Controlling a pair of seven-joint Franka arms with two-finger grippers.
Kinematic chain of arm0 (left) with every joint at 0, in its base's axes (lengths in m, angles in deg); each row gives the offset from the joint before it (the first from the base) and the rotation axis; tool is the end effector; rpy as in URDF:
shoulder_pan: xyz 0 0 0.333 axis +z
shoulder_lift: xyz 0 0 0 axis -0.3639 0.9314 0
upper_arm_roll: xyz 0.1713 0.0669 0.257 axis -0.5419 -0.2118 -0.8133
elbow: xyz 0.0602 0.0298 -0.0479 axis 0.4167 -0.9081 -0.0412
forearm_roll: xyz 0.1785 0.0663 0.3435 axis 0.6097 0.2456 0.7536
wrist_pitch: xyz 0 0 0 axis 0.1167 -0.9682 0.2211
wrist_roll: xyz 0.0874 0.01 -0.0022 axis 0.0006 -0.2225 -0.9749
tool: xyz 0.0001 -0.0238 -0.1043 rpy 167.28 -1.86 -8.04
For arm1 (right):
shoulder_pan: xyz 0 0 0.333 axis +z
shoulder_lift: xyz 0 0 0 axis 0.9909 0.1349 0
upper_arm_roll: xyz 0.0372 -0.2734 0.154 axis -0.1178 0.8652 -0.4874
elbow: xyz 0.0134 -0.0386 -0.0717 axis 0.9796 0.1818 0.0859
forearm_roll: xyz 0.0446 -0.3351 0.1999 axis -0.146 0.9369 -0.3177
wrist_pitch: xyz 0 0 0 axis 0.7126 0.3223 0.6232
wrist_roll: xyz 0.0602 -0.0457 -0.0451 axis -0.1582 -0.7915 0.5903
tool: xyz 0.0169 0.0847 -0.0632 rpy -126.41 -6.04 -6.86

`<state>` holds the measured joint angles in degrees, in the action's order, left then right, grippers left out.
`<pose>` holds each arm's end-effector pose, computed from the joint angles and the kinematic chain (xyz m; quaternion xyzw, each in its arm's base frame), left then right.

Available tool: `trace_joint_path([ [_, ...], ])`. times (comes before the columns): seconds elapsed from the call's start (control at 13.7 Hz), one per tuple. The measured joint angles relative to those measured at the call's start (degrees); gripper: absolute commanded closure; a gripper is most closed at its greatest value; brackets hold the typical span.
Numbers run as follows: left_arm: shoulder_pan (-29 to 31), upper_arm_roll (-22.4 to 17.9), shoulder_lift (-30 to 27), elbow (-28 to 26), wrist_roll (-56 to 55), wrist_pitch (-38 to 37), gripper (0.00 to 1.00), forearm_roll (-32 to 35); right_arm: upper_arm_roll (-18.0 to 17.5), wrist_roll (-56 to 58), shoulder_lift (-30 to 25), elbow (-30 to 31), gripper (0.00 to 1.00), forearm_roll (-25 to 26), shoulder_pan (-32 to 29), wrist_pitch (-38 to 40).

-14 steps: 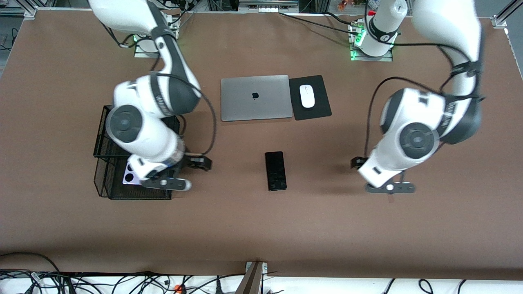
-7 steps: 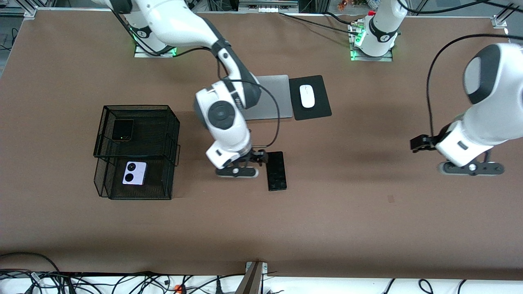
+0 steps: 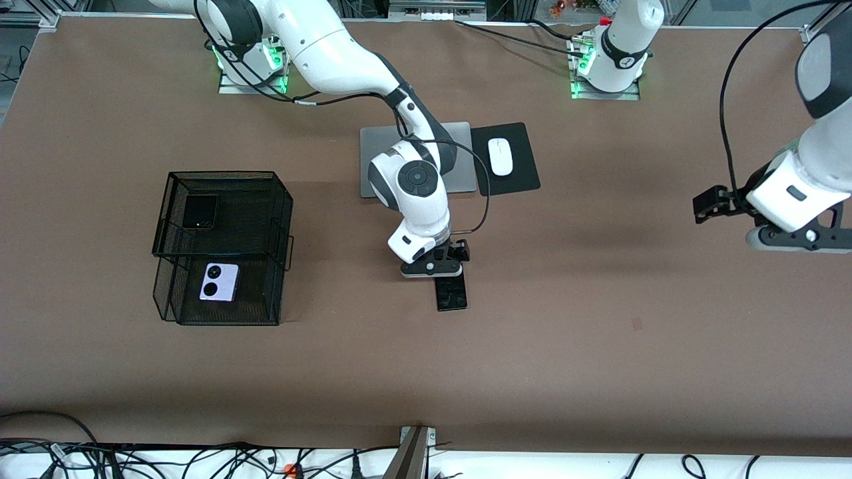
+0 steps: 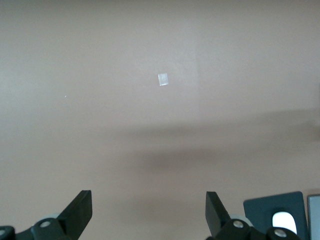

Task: Place phones with both arms
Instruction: 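Grasp the tall black phone with the right gripper while the left gripper withdraws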

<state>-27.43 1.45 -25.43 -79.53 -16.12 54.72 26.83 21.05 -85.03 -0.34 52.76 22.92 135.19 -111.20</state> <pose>0.6090 -0.0329 0.5664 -0.9989 0.0225 0.0210 0.0361 0.5781 0.5413 0.2009 -0.9921 -0.0035 -0.1100 0.0597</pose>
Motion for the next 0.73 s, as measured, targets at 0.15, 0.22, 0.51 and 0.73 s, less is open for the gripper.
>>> trace_joint_path([
  [0.15, 0.0, 0.0, -1.9, -0.2, 0.0, -1.7, 0.0, 0.0, 0.0, 0.0, 0.5, -0.1, 0.0, 0.5, 0.7, -0.7],
  [0.22, 0.0, 0.0, -2.6, -0.3, 0.0, -2.5, 0.0, 0.0, 0.0, -0.1, 0.8, -0.1, 0.0, 1.2, 1.2, -1.3],
  [0.51, -0.1, 0.3, -4.7, -0.7, 0.2, -3.9, 0.0, -1.4, 0.0, -0.5, 2.6, -0.2, 0.0, 3.0, 2.7, -3.0],
  [0.73, -0.1, 0.3, -6.5, -2.2, 1.5, -4.8, 0.0, -2.6, 0.0, -0.5, 3.4, -0.2, 0.0, 4.2, 2.8, -4.0],
])
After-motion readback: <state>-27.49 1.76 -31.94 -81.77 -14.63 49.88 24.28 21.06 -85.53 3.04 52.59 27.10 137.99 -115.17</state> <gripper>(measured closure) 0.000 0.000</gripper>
